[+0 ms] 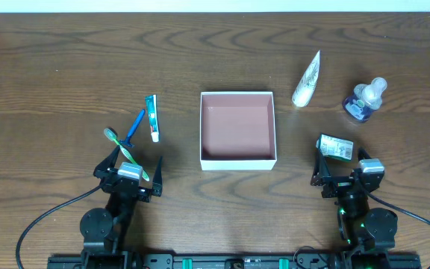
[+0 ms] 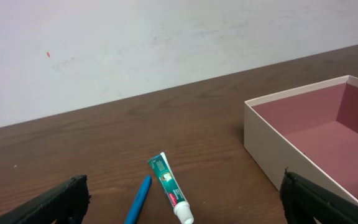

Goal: Pack container

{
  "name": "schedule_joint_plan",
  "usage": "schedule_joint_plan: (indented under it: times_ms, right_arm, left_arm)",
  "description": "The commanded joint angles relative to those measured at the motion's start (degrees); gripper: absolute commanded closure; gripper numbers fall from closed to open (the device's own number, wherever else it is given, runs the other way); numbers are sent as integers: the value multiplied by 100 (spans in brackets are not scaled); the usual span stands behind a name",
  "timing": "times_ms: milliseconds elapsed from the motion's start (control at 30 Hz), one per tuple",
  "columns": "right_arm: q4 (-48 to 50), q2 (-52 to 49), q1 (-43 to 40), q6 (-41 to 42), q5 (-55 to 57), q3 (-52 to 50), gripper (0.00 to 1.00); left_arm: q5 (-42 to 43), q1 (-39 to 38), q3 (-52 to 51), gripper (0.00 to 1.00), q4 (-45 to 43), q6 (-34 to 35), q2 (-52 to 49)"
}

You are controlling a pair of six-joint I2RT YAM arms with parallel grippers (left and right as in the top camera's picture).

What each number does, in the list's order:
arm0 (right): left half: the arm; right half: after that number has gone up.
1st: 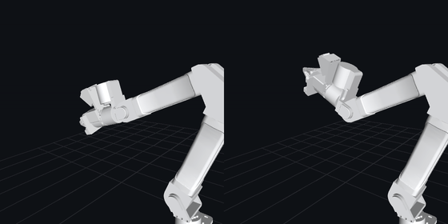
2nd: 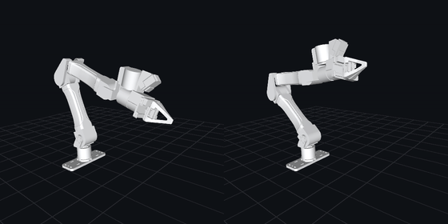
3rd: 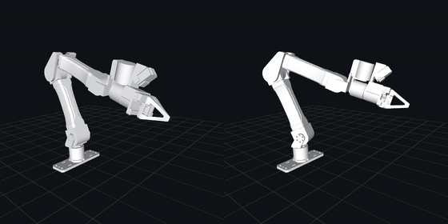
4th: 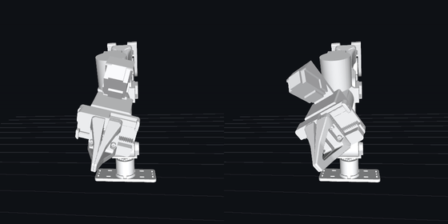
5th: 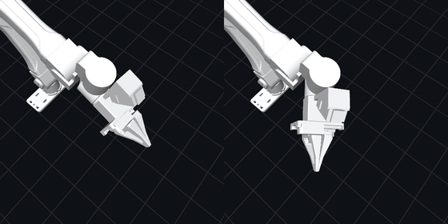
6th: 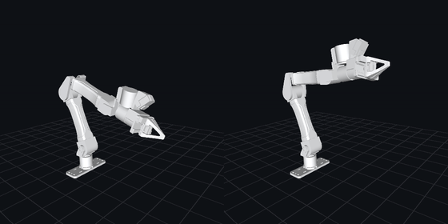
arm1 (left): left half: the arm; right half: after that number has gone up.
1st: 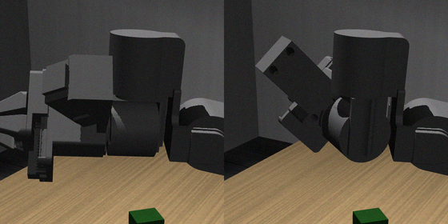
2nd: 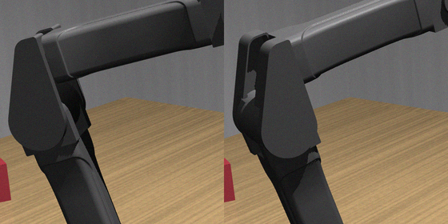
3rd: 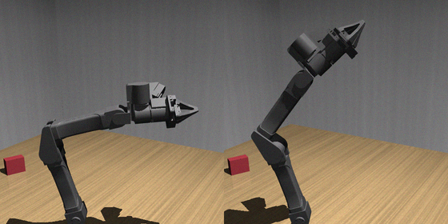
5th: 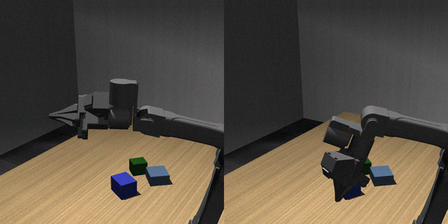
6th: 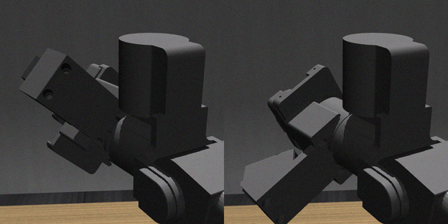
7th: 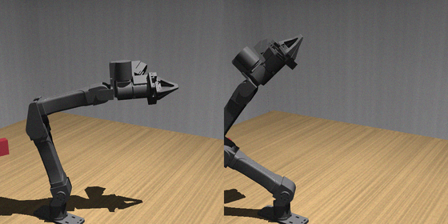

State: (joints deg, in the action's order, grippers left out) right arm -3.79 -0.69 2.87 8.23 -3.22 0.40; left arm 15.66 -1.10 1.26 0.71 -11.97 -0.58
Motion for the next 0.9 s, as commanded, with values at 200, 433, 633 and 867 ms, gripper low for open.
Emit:
schedule_joint_plan:
  times_ms: [200,433,633,867]
  right_arm:
    - [-26,37,42,-103,17,-11,1]
    - [164,37,42,-144,304,-9,1]
    - [739,22,42,-188,-1156,105,1]
    - [-271,-1445,42,-1029,-1222,2026,1]
  left_arm:
    - [-2,39,-103,2,205,26,28]
    - [-2,39,-103,2,205,26,28]
    - [-2,39,-103,2,205,26,28]
    - [-2,39,-103,2,205,26,28]
